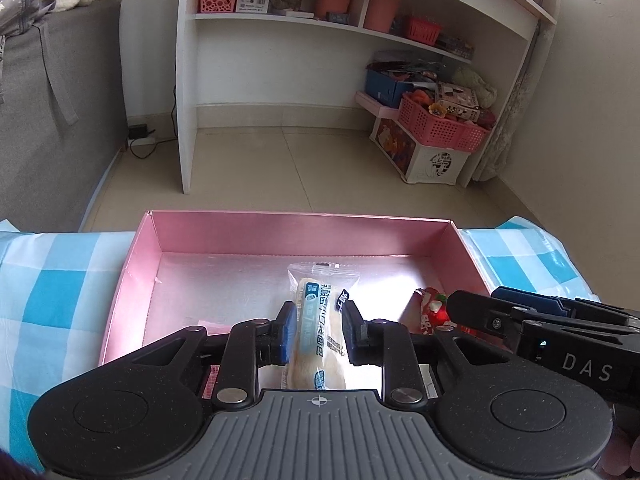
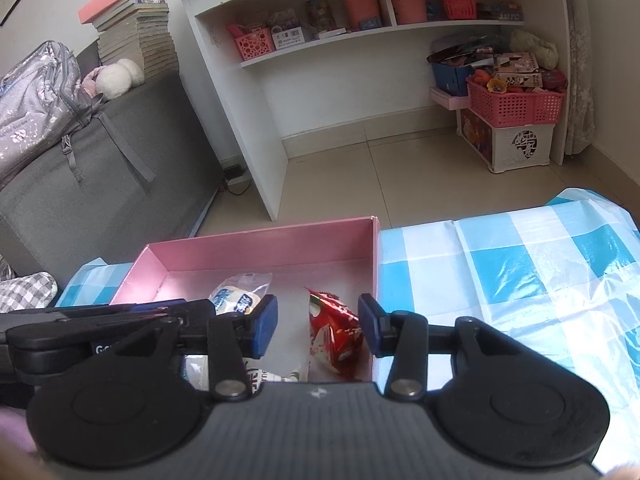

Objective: Organize snacks
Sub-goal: 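Open both grippers to release the bread bag and candy into the box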

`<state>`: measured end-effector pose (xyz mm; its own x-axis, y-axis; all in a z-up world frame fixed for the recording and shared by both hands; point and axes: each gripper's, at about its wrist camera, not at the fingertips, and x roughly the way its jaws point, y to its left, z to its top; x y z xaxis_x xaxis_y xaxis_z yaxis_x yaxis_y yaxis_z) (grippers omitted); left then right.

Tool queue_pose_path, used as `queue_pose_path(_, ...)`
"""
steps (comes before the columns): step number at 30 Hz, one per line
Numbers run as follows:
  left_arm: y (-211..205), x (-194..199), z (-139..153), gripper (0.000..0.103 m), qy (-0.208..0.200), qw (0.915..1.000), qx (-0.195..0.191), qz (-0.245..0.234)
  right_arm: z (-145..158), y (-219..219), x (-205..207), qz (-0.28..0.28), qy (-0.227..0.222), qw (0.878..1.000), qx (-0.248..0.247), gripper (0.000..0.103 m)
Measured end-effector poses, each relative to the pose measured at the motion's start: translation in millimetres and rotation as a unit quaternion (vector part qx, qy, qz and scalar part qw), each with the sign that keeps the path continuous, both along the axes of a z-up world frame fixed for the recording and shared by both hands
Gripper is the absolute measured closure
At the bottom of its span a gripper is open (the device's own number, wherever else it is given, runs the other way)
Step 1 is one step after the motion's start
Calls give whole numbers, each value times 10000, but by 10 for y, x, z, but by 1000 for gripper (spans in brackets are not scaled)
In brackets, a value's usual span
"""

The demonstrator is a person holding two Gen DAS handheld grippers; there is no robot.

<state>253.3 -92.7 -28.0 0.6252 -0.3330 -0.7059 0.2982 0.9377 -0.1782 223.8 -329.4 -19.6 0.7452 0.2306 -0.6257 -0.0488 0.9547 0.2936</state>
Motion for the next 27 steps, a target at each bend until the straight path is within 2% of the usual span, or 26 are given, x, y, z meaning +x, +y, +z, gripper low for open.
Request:
queue_pose_path(1,4,-13,18,72,0,10000,14,23,20,4,-13,-36,-4,10000,-46,50)
queue_pose_path(2,10,-29,37,69,-7,10000,33,40,40,6,-23,-96,-23,9999,-118,42)
queue_pose_path(3,17,-45,59,64,-20,10000,46,50,60,5,-40,-120,-45,9998,-148,39)
queue_pose_path(10,138,-235,221,48,-36,10000,21,57,197,-52,-183,-213,-102,9996,-141,28)
queue_pose_path(18,310,-561,402,35,-55,10000,43,57,363,-49,-448,-243,-218,9993,-183,15)
queue_pose_path(27,528,-963,532,21,-45,10000,11,36,529,-16,-784,-196,-378,9985,-354,7)
